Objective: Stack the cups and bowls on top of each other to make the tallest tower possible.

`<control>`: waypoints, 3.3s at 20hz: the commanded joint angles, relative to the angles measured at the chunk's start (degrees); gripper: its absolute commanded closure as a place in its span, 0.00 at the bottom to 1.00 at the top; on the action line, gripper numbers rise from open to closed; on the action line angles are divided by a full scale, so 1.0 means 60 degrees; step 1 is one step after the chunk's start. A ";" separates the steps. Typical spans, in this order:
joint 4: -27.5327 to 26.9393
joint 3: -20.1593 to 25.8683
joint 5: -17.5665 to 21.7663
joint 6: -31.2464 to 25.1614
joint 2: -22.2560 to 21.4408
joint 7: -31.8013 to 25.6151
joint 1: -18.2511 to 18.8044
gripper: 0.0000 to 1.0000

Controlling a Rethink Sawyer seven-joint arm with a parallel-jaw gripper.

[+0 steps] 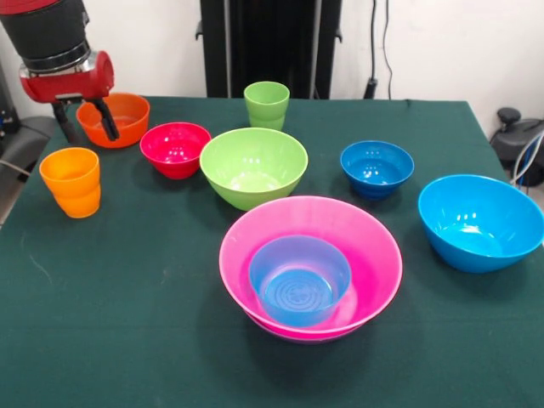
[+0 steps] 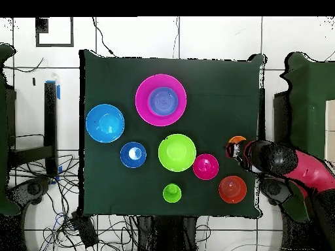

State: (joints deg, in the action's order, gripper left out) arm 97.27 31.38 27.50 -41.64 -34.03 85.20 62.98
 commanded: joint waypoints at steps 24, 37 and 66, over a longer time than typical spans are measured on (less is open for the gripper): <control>-0.0556 -0.0037 0.1387 0.1953 0.1754 -0.0371 -0.0225 0.00; -0.0788 0.0195 0.1368 0.1689 0.1875 -0.1007 -0.0018 1.00; 0.0545 0.0824 0.0341 0.0516 -0.1102 -0.0704 -0.0256 1.00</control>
State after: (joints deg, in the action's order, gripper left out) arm 96.42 33.20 30.58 -32.68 -36.61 85.20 64.21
